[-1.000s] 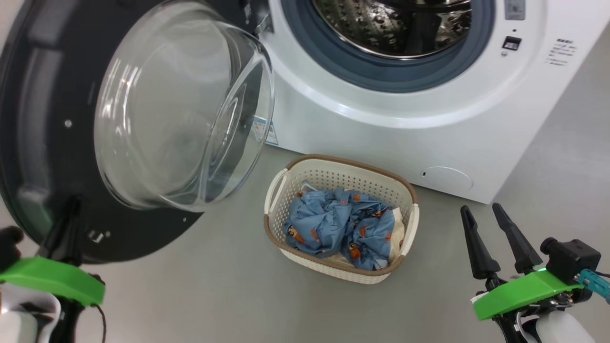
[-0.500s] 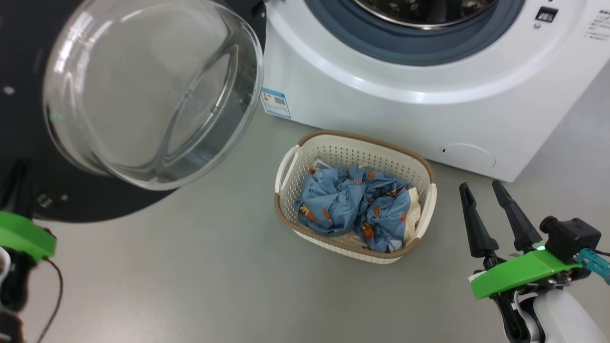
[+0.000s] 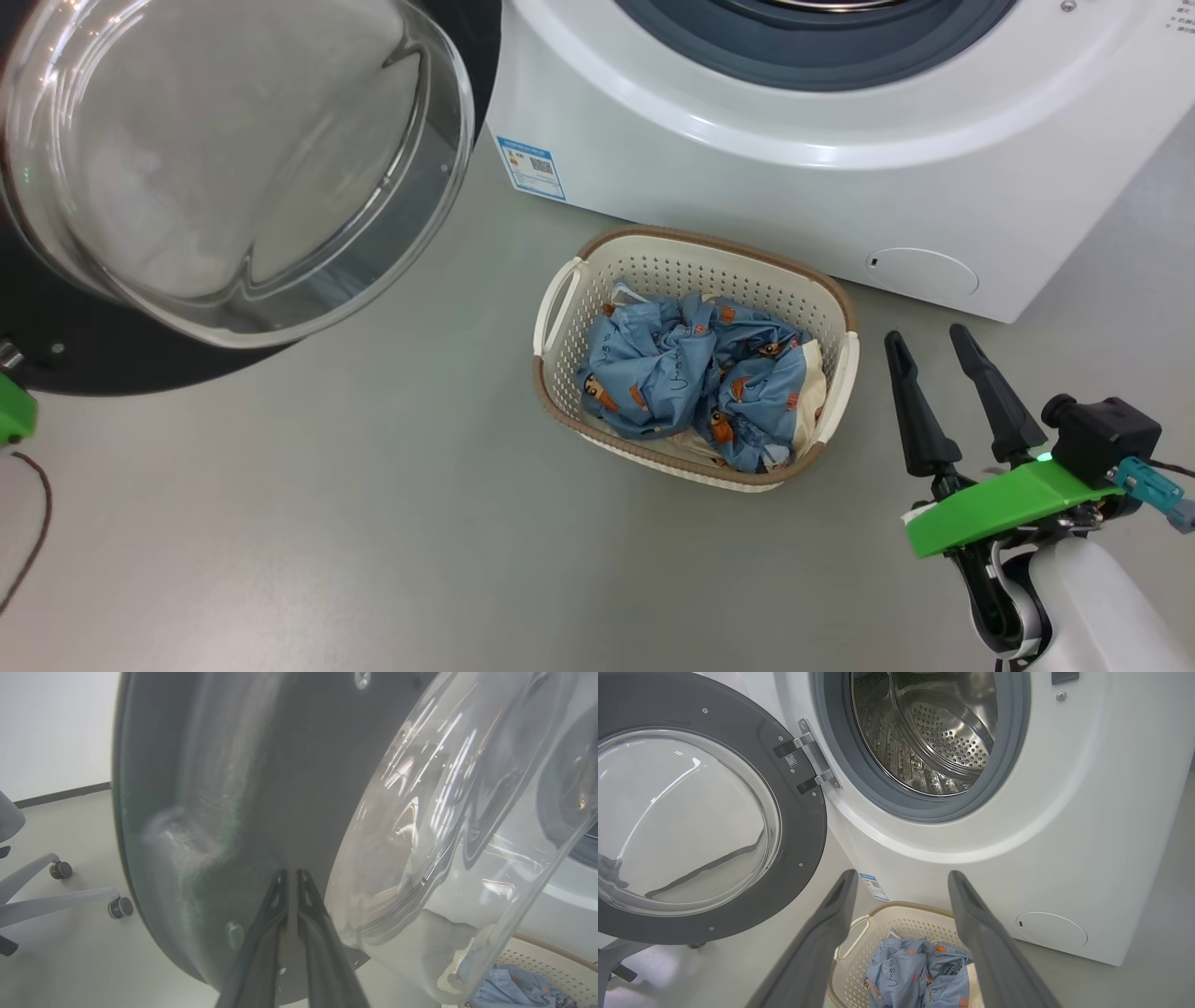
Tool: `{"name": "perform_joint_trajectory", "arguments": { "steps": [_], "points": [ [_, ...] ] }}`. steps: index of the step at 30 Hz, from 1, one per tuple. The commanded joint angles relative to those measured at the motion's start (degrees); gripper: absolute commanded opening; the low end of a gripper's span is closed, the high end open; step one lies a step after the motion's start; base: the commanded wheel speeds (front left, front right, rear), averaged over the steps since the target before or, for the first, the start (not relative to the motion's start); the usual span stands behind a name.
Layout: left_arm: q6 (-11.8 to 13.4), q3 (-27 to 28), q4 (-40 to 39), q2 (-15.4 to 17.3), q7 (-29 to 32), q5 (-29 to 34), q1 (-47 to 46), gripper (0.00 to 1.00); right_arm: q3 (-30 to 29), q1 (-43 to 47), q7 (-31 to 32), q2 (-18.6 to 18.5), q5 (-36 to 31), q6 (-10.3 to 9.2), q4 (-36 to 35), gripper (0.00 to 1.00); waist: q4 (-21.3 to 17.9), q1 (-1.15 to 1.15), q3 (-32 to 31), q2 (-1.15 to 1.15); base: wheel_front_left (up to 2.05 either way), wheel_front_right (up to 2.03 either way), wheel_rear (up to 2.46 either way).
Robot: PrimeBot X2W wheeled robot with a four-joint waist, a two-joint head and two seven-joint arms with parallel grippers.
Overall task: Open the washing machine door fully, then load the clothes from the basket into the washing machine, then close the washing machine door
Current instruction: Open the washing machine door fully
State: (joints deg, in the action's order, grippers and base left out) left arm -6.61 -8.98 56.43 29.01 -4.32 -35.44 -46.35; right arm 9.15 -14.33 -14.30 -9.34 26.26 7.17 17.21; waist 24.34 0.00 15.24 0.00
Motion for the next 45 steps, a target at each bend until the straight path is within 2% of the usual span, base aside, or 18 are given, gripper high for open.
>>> {"name": "perform_joint_trajectory", "arguments": {
  "steps": [1,11,22,37,38,39,40,41,42,45],
  "points": [
    [-0.27,1.34,0.82,5.24,-1.28,1.08,-3.97,0.0,1.56,-1.77,-0.7,0.35,-0.51,0.32,-1.05,1.0,-0.12,0.0,-0.02,0.0,0.0,0.0,0.0],
    [-0.57,-1.3,6.52,5.71,-3.85,2.82,-8.02,0.0,1.74,-1.85,-0.7,0.66,0.05,0.32,-0.65,1.0,-0.49,0.0,-0.84,0.0,0.0,0.0,0.0],
    [-0.84,-3.62,10.25,5.2,-5.68,2.09,-8.91,0.0,1.78,-1.09,-0.7,0.62,0.55,0.32,-0.74,1.0,-0.74,0.0,-2.22,0.0,0.0,0.0,0.0],
    [-0.87,-10.14,3.24,5.53,-7.88,-2.41,-1.76,0.0,1.82,1.28,-0.7,0.64,1.33,0.32,-1.77,1.0,-1.36,0.0,-5.65,0.0,0.0,0.0,0.0],
    [-0.87,-10.47,2.59,5.82,-8.12,-2.68,-1.14,0.05,1.85,1.48,-0.7,0.56,1.38,0.32,-1.89,1.0,-1.52,0.0,-5.86,0.0,0.0,0.0,0.0],
    [-0.87,-10.74,1.88,6.0,-8.37,-3.04,-0.49,0.32,1.89,1.68,-0.7,0.44,1.43,0.32,-2.02,1.0,-1.68,0.0,-6.01,0.0,0.0,0.0,0.0],
    [-0.87,-10.94,1.16,6.08,-8.59,-3.43,0.17,0.48,1.93,1.86,-0.7,0.29,1.48,0.32,-2.14,1.0,-1.84,0.0,-6.15,0.0,0.0,0.0,0.0],
    [-0.87,-11.13,0.44,6.17,-8.8,-3.76,0.87,0.96,2.04,2.01,-0.7,0.16,1.56,0.32,-2.21,1.0,-2.09,0.0,-6.35,0.0,0.0,0.0,0.0],
    [-0.87,-11.25,-0.34,6.19,-9.01,-4.14,1.58,1.0,2.16,2.15,-0.7,0.05,1.63,0.32,-2.27,1.0,-2.35,0.0,-6.55,0.0,0.0,0.0,0.0],
    [-0.87,-11.47,-2.65,6.38,-9.63,-4.55,3.59,1.0,2.44,2.64,-0.7,-0.2,1.95,0.32,-2.43,1.0,-3.17,0.0,-7.31,0.0,0.0,0.0,0.0]
  ]
}}
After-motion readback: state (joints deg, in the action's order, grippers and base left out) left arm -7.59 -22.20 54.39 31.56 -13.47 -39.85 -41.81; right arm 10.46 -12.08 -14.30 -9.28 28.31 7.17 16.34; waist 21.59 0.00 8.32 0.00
